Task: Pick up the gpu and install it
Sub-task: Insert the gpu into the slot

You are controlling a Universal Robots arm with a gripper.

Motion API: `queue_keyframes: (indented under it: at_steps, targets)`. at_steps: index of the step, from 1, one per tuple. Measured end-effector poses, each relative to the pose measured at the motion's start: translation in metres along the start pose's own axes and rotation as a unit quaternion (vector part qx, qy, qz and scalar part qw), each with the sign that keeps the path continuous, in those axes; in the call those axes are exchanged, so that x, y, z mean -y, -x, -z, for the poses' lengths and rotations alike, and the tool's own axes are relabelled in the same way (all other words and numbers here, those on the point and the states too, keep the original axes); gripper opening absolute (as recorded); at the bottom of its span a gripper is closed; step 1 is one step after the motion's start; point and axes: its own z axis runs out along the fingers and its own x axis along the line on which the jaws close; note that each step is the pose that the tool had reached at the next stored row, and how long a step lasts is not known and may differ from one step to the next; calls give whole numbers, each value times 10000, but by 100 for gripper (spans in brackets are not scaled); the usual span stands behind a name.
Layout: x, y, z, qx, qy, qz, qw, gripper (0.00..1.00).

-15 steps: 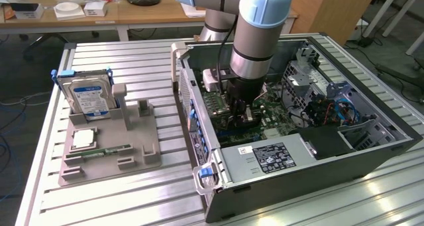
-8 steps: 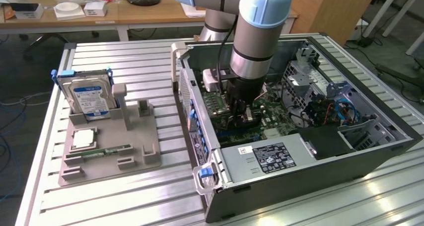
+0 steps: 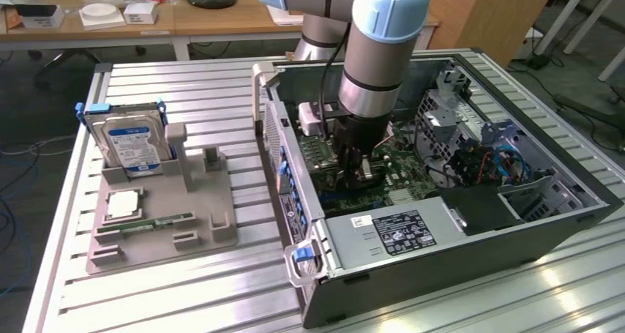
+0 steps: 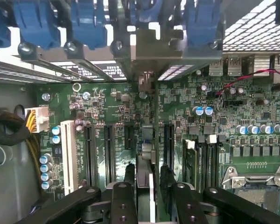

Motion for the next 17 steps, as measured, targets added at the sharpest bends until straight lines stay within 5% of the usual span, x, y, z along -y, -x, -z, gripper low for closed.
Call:
queue_keyframes:
  at_steps: [17]
  targets:
    - [6,-1,260,10,-26,2,10000,35]
